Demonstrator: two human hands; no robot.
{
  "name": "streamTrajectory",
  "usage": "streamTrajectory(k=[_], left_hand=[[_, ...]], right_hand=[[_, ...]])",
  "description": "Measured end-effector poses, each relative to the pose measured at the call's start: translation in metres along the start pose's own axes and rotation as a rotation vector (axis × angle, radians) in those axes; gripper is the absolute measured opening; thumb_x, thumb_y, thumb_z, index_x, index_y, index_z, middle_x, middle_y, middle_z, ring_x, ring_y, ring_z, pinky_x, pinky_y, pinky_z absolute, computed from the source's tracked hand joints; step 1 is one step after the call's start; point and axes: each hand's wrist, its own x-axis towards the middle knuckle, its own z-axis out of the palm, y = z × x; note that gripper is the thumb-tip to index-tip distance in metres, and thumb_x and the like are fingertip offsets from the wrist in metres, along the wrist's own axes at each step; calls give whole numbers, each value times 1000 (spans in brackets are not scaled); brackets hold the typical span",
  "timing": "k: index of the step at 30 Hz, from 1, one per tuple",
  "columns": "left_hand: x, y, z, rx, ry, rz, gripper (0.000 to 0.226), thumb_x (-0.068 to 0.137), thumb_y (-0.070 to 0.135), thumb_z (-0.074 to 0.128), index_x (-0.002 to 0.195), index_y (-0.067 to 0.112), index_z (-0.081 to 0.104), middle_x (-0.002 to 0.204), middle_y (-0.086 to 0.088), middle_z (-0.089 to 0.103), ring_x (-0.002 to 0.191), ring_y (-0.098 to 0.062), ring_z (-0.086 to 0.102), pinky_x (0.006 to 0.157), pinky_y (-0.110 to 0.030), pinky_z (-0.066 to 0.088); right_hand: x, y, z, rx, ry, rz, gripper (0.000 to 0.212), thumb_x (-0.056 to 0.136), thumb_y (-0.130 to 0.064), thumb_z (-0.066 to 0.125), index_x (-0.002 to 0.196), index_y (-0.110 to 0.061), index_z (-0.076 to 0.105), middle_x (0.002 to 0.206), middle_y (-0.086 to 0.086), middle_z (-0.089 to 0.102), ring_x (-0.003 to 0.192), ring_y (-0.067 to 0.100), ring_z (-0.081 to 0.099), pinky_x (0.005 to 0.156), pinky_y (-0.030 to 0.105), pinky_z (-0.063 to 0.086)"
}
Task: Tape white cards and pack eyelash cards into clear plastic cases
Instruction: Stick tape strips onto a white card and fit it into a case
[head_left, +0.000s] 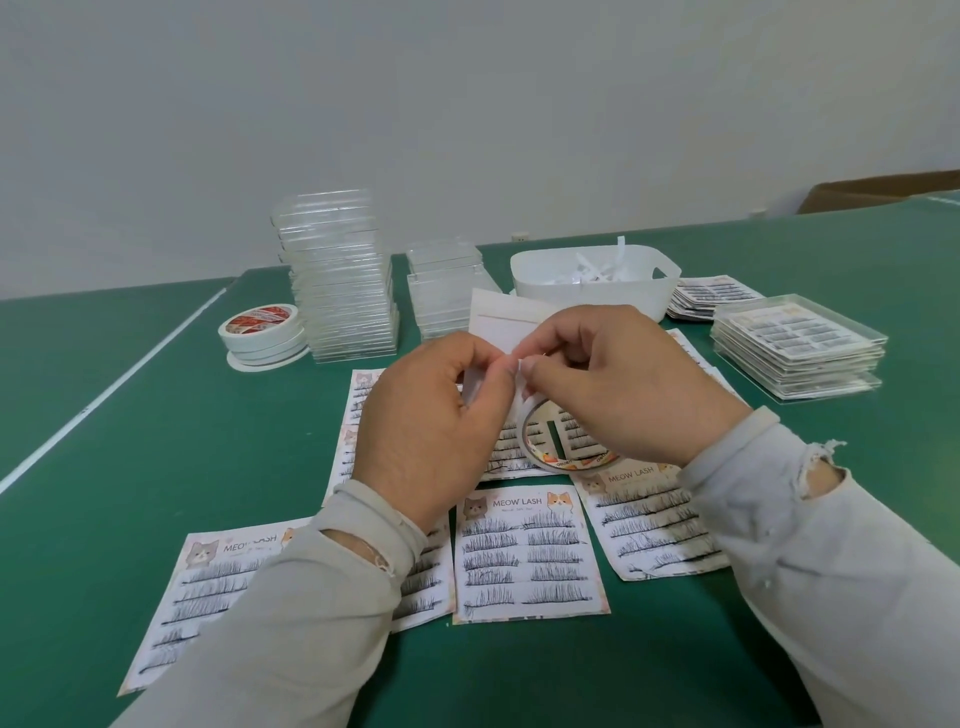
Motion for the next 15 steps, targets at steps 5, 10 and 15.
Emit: streamTrajectory(k=[5,10,15], left_hand=[[0,-1,-1,-10,9,-4,18,89,41,61,79,29,69,68,16,59,69,-6,58,64,-29,47],[0,-2,-2,-65,38,-17,15,92,35,64,80,28,69,70,15,62,69,-4,57,66,-23,47],[2,-1,-3,-179,21,-95,22,99,24,64,80,33,69,84,17,70,75,0,61,67,-9,46]], right_hand=[[1,2,-1,6,-28,8,7,95,-24,68,101,-26,65,75,-5,76,59,9,68,60,29,55],[1,4,-10,-25,-3,19,13,92,-35,71,94,-22,69,75,-3,76,47,2,55,51,14,41],[3,5,-13,196,-93,91,16,93,-17,70,79,-12,76,76,3,77,43,4,44,46,15,37]])
